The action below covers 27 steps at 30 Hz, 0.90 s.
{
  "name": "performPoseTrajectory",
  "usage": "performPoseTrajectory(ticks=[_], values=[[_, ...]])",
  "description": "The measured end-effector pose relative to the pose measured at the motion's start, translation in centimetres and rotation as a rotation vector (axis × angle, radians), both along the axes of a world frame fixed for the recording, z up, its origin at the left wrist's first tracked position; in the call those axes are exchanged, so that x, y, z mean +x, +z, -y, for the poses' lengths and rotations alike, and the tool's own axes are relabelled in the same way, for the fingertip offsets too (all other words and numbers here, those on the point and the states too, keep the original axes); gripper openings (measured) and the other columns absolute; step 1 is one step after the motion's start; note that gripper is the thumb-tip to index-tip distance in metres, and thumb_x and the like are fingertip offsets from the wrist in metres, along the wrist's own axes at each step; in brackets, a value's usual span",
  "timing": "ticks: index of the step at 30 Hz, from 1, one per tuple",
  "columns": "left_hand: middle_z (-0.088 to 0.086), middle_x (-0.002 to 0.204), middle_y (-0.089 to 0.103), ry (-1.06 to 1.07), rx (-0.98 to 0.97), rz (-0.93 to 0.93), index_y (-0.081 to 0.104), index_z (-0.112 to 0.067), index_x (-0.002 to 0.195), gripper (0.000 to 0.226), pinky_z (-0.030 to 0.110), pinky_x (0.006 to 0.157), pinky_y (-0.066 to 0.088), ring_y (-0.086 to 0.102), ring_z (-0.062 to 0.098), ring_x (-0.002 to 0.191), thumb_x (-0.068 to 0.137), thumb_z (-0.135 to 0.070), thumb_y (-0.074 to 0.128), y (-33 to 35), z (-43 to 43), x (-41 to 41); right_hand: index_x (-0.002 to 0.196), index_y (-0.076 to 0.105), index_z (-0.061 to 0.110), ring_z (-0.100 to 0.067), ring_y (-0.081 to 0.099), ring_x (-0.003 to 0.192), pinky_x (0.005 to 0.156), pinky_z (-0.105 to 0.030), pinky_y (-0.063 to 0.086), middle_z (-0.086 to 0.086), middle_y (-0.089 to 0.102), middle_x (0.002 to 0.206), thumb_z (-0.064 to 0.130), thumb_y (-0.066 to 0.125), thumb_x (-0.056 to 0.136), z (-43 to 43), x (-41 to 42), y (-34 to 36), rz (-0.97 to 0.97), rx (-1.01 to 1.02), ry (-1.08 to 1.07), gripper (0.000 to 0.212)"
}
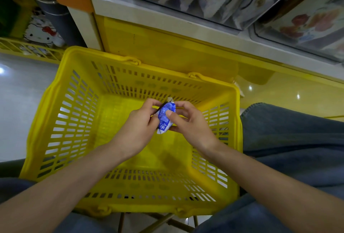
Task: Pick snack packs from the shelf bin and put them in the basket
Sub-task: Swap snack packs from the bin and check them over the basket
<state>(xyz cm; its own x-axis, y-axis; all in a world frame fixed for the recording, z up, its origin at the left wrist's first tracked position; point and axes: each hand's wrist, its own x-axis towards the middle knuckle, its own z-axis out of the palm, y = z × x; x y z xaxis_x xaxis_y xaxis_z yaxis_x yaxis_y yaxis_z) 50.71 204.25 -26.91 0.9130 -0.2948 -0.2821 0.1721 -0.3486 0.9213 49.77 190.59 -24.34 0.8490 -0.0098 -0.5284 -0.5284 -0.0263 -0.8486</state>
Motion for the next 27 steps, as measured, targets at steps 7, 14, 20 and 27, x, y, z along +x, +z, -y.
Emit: performPoseTrajectory(ticks=[7,14,20,27], values=[[0.001,0.067,0.061,-0.035,0.175,0.194,0.055,-0.011,0.105,0.016,0.026,0.053,0.047,0.058,0.013,0.057,0.095,-0.014,0.043,-0.3,-0.8,0.3,0.101,0.056,0.017,-0.011,0.063,0.087,0.075,-0.024,0.054,0.003,0.062,0.098,0.005,0.062,0.086,-0.4,-0.6,-0.5,0.14,-0.179,0.143,0.019],[0.005,0.082,0.065,0.241,-0.241,-0.278,0.054,-0.021,0.085,0.027,0.02,0.05,0.053,0.066,0.014,0.071,0.097,-0.005,0.035,0.3,-0.1,1.2,0.119,0.046,0.02,0.001,0.057,0.091,0.079,-0.016,0.05,0.018,0.054,0.108,0.015,0.071,0.079,-0.4,-0.4,0.0,0.15,-0.22,0.178,0.046],[-0.002,0.085,0.071,0.351,-0.452,-0.401,0.063,-0.025,0.089,0.032,0.022,0.054,0.054,0.067,0.009,0.078,0.097,-0.007,0.038,1.0,0.2,1.3,0.127,0.046,0.009,-0.017,0.061,0.1,0.085,-0.032,0.053,-0.001,0.057,0.12,0.019,0.076,0.074,-0.5,0.2,0.6,0.094,-0.258,0.164,0.061],[-0.006,0.059,0.066,0.323,-0.61,-0.452,0.058,-0.012,0.078,0.024,0.018,0.051,0.051,0.061,0.007,0.055,0.092,-0.008,0.039,2.4,0.2,1.6,0.108,0.058,0.014,-0.009,0.063,0.087,0.076,-0.024,0.049,0.006,0.066,0.096,0.026,0.077,0.074,0.0,1.0,1.4,0.132,-0.407,0.165,0.04]])
